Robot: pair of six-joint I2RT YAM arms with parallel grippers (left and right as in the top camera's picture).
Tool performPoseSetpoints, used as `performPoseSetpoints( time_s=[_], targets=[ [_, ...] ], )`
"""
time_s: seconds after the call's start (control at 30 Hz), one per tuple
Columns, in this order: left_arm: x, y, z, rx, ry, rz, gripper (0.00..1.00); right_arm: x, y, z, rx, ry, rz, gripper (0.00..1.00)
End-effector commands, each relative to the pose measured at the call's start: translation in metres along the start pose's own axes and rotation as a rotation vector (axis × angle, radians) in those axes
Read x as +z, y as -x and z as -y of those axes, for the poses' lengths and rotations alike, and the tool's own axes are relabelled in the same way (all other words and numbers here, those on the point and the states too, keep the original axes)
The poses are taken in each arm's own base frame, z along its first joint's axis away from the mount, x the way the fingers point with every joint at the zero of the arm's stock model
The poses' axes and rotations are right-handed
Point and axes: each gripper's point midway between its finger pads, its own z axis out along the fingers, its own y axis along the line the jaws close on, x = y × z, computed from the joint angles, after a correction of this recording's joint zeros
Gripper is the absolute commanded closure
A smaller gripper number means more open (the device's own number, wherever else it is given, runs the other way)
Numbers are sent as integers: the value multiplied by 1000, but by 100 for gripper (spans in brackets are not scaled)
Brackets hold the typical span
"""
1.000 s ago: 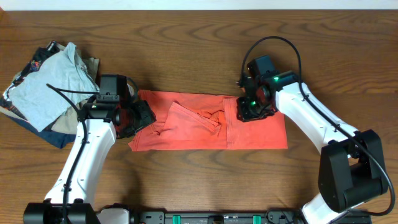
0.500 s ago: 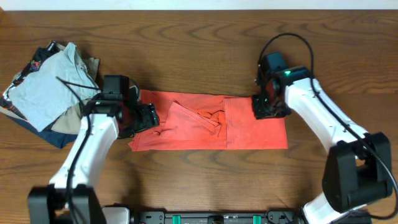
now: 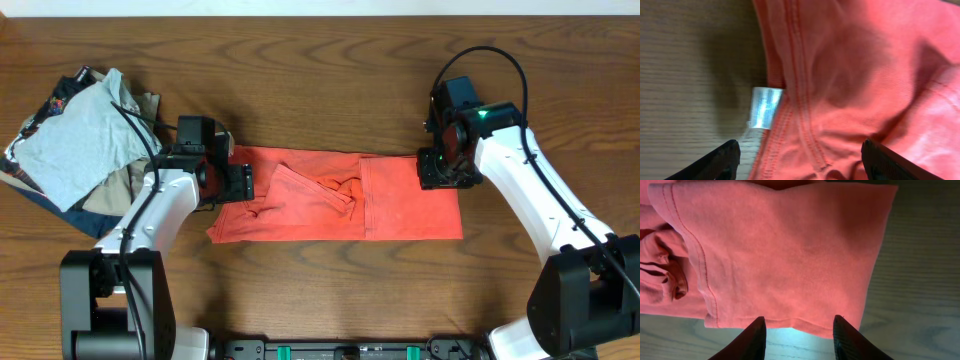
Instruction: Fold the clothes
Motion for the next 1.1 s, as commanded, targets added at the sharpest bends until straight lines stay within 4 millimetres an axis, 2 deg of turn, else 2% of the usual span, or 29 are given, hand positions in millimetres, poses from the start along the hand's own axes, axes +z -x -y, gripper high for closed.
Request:
performPoseSetpoints(
  time_s=[0.0, 0.1, 0.23, 0.37, 0.5, 0.63, 0.7, 0.73, 0.8, 0.93, 1.07],
  targets=[
    [11, -8, -12, 35, 54, -38, 21, -6, 4, 3, 22, -5, 20, 59],
    [23, -16, -13, 29, 47, -84, 21, -6, 3, 3, 23, -5, 17, 58],
    [34, -28, 0, 15, -37, -146, 23, -6, 3, 3, 23, -5, 17, 58],
    [41, -37, 13, 9, -109, -189, 30, -6, 3, 3, 22, -6, 18, 59],
    [43, -42, 24, 18, -151, -211, 47, -6, 4, 3, 22, -5, 22, 59],
    [43, -41, 25, 23, -152, -205, 75, -6, 5, 5, 22, -18, 24, 59],
    [43, -40, 24, 25, -150, -201, 81, -6, 5, 7, 25, -23, 25, 59],
    [43, -38, 21, 24, -132, -197, 88, -7, 5, 8, 27, -25, 24, 59],
    [41, -34, 11, 10, -69, -191, 93, -7, 5, 14, 37, -41, 25, 59],
    [25, -18, -21, -35, 84, -160, 94, -7, 5, 27, 72, -57, 18, 59],
    [-4, 4, -56, -107, 208, -116, 94, -8, 7, 45, 128, -62, 17, 59]
  ],
)
